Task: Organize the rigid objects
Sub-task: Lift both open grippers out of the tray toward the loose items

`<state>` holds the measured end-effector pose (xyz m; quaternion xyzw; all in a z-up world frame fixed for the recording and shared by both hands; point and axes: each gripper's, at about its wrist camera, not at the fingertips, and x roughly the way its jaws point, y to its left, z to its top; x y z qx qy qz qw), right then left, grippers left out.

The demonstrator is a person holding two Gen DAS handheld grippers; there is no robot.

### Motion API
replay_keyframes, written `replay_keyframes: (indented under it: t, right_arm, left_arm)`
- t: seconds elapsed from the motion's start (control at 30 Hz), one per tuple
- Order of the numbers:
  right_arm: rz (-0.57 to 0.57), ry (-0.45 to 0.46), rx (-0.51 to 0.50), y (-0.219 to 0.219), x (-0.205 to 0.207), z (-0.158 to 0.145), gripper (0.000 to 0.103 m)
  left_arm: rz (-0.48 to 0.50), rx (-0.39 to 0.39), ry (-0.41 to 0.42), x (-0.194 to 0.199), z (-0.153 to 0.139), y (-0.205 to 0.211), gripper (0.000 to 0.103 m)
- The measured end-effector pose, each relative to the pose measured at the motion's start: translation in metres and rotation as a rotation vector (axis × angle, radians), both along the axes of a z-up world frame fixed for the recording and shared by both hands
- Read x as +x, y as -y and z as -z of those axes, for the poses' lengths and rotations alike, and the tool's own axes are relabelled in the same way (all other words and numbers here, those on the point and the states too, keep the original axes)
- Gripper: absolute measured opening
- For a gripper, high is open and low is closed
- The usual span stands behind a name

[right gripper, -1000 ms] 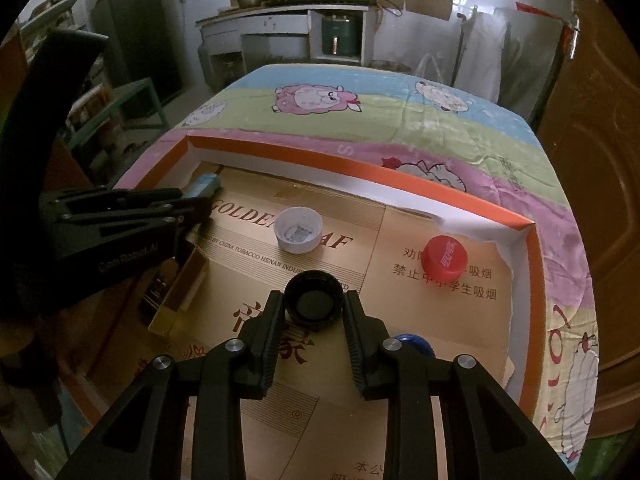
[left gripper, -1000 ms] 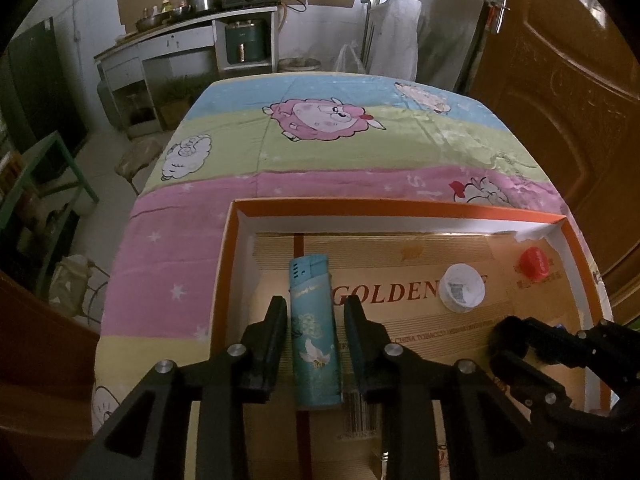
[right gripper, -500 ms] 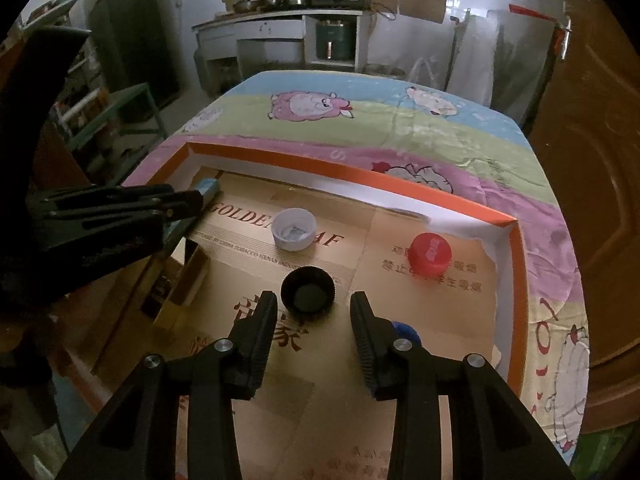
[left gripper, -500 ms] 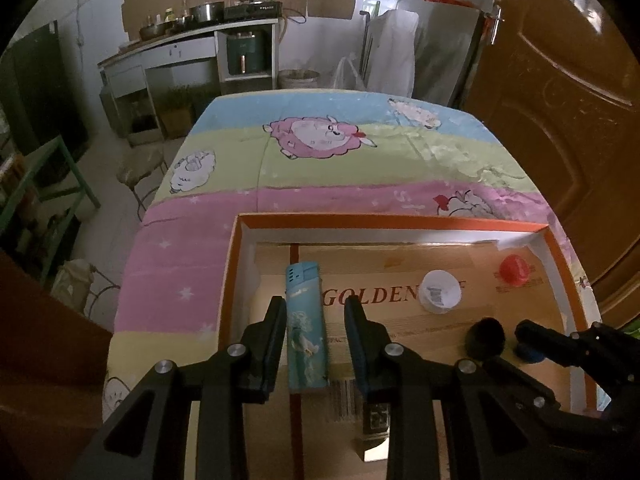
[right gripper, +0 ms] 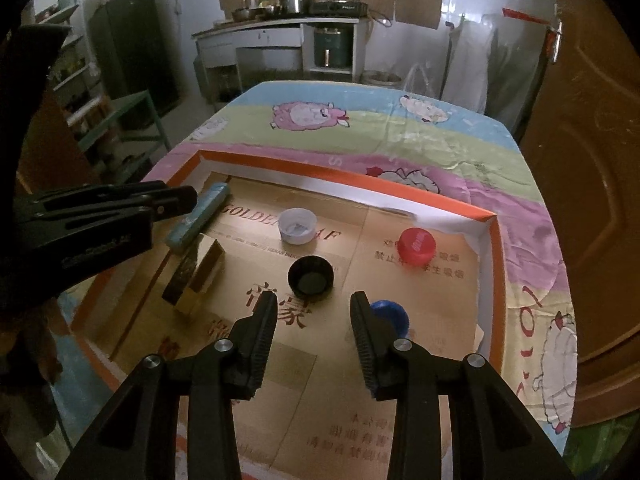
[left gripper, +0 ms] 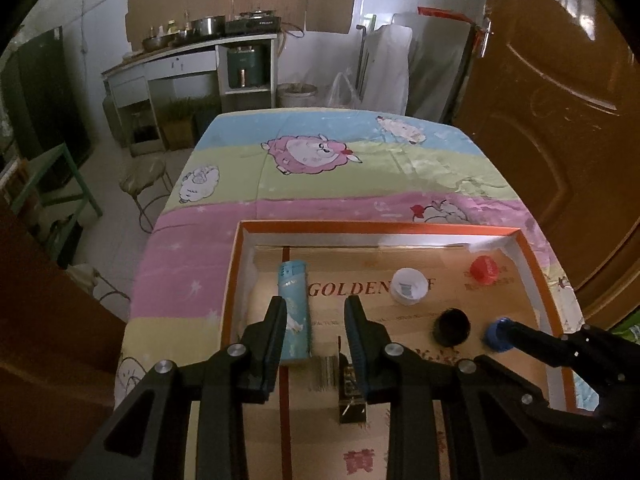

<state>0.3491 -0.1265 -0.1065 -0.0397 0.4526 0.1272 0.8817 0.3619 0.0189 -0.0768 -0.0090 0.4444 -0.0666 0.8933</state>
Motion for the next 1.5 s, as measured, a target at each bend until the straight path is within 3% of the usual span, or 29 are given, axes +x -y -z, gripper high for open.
replay_keyframes:
  t: [0.87,1.5]
  right_arm:
    - [0.015,0.036,-0.008,0.002,-0.062,-0.027,0.039]
    - [0.029,0.057,-0.008,0.007,-0.112,-0.039,0.039]
  left_arm:
    - [-0.008,-0.044,0.096,-0.078,-0.042,-0.009,0.030]
    - [-0.006,-0.072,0.123,-0.136,-0.050,-0.015,0.030]
